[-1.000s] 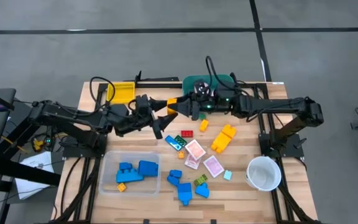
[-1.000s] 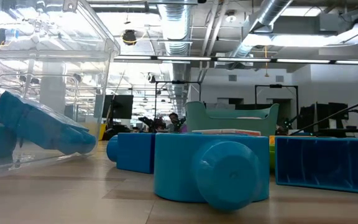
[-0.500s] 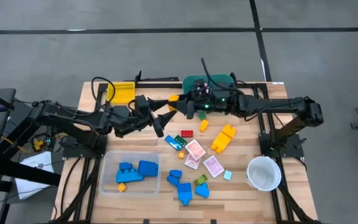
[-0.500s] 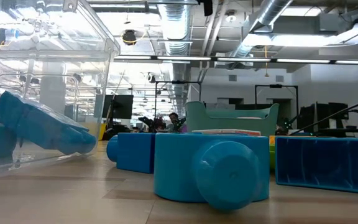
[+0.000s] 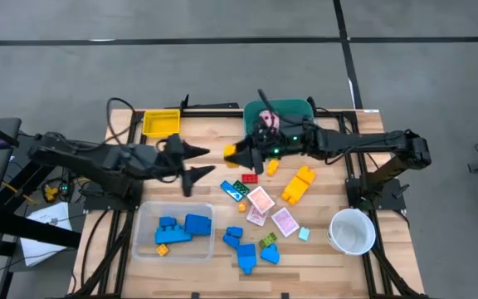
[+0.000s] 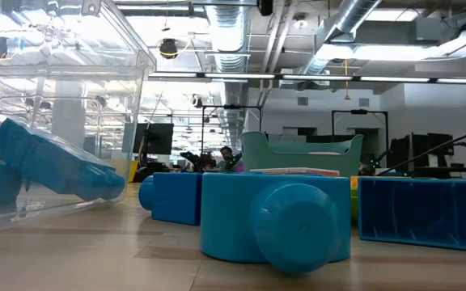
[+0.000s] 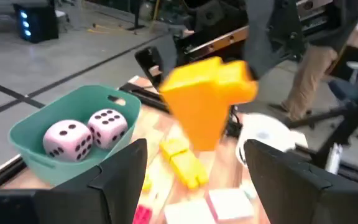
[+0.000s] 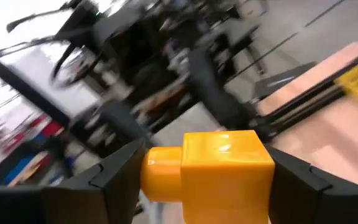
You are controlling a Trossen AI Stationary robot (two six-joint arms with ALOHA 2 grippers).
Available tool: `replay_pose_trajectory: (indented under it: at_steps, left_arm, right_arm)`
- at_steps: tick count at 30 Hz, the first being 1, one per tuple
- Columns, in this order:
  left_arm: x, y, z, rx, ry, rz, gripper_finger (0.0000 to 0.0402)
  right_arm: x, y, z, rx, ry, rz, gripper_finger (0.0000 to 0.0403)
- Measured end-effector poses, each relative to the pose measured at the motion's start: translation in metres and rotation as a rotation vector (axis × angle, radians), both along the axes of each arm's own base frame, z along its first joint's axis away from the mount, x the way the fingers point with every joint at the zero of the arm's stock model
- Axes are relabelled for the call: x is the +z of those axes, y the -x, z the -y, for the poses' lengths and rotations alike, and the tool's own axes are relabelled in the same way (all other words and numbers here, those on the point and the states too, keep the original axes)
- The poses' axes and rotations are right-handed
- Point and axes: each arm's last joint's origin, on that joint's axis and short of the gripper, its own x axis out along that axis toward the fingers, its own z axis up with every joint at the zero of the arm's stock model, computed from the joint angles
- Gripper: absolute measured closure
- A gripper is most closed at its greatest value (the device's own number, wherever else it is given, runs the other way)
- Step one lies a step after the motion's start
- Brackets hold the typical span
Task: Pick & Place Toys
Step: Put the yellow game piece into the transparent bin
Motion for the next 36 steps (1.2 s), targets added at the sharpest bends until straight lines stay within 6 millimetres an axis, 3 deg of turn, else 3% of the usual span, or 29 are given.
replay_pose_trajectory:
  at_steps: [7,12,17,21,27,36]
  left_arm:
    - [0.022,0.064,-0.002,-0.078,0.091,0.076,0.0137]
    - [0.042,0.104,-0.011,-0.125,0.151,0.250,0.0137]
    - [0.054,0.130,-0.021,-0.134,0.180,0.377,0.0137]
    - [0.056,0.138,-0.025,-0.133,0.175,0.401,0.0137]
    - [0.056,0.137,-0.024,-0.132,0.140,0.392,0.0137]
    - [0.052,0.123,-0.018,-0.133,0.104,0.337,0.0137]
  right_arm:
    - [-0.021,-0.016,-0.006,0.182,0.023,-0.039,0.0143]
    - [-0.045,-0.044,-0.010,0.298,0.017,-0.007,0.0143]
    - [-0.060,-0.080,-0.019,0.383,0.068,0.001,0.0143]
    - [-0.061,-0.112,-0.035,0.484,0.099,0.044,0.0143]
    - [-0.076,-0.152,-0.061,0.587,0.113,-0.037,0.0143]
    - [-0.107,-0.173,-0.106,0.659,0.222,-0.246,0.0143]
